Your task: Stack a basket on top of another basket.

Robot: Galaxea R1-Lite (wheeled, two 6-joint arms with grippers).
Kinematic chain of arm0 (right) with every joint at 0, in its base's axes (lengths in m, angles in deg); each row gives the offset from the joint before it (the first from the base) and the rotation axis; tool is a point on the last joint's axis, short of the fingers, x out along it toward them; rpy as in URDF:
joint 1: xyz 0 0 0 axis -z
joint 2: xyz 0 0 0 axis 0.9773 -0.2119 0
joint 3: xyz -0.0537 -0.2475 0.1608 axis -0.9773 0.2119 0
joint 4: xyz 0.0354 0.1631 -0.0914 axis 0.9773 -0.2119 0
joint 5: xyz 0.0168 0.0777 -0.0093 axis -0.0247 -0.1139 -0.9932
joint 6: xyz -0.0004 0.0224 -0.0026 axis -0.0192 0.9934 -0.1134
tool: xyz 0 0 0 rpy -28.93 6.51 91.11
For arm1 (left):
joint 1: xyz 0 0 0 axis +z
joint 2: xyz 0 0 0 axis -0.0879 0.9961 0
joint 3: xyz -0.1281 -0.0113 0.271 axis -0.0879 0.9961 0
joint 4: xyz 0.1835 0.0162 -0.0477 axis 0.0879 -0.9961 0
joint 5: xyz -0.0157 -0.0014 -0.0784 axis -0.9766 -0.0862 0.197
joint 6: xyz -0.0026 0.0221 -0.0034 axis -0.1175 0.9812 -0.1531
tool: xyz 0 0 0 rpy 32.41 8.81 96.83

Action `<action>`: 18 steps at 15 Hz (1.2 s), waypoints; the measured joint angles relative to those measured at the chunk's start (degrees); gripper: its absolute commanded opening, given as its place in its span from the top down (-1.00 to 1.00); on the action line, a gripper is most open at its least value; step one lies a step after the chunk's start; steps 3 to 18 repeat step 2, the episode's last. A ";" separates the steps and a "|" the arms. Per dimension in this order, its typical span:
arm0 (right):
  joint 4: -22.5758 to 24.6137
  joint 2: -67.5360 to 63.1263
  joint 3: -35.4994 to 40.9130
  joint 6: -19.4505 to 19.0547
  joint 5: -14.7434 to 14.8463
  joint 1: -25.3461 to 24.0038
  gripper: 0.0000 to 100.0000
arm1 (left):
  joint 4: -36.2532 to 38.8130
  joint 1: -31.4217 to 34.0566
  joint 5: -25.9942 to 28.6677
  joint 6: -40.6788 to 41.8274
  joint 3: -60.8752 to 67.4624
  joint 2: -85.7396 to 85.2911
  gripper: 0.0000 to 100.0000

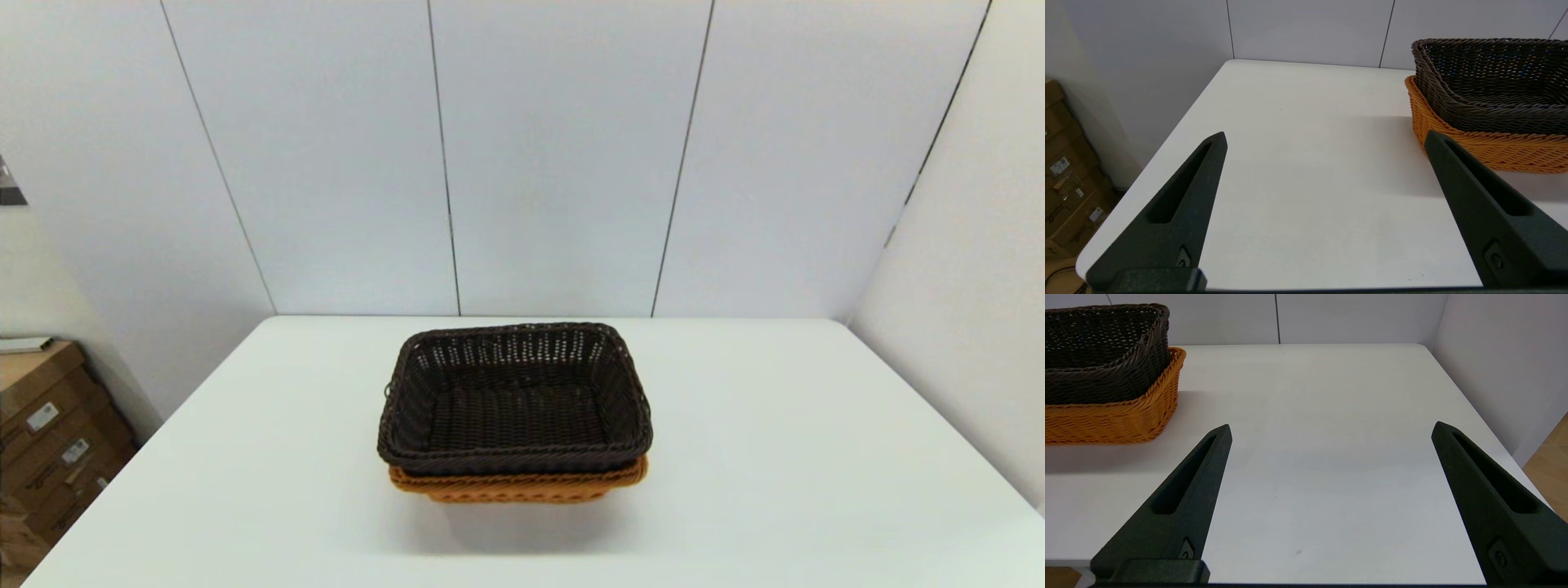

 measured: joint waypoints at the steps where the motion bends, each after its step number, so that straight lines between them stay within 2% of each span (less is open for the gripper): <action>1: -0.02 0.00 0.00 0.00 -0.02 0.00 -1.00 | -0.02 0.00 0.02 0.00 0.00 0.00 -1.00; 18: -0.02 0.00 0.01 0.02 -0.02 0.00 -1.00 | 0.00 0.00 0.02 0.02 0.00 0.00 -1.00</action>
